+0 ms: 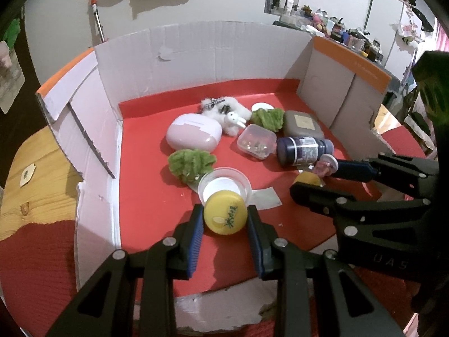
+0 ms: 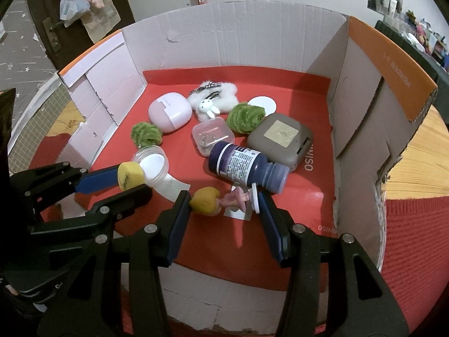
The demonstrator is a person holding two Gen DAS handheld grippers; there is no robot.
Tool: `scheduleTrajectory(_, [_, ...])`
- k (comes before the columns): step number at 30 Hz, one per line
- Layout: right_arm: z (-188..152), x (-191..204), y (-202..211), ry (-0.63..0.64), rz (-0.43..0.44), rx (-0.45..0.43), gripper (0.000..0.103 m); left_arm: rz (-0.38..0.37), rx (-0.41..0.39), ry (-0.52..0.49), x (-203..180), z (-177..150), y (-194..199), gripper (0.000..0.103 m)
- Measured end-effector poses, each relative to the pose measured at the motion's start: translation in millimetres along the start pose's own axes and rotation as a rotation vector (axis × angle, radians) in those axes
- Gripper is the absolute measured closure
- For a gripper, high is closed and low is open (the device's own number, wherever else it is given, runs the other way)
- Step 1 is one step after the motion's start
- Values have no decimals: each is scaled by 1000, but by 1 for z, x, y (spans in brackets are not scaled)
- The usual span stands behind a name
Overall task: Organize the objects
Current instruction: 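Open the right tool to release the figurine while the left tool releases the yellow cap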
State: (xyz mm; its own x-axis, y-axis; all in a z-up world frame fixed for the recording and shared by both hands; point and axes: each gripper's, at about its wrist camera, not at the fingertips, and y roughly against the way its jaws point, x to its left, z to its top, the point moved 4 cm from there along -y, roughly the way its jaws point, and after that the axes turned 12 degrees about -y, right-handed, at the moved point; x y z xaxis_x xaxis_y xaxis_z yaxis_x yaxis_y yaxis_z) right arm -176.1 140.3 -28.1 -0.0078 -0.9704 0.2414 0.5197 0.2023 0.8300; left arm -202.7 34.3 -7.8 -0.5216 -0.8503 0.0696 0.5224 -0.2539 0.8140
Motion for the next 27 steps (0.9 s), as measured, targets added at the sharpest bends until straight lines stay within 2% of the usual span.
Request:
scheduleTrajectory(11, [0,2,0,-4,8,-7,55,3,-6,2,0,0,1,71])
scheduleTrajectory(14, [0,2,1,-8,18,-9,49,4,-8,3,0,-1,2,71])
scheduleTrajectory(23, [-2,3,11,-14,29,-31,47,34,-28,8,1,-6,12,66])
scheduleTrajectory(27, [-4,3,18,-23,36,-46,46,87,-50,4,0,-8,21,58])
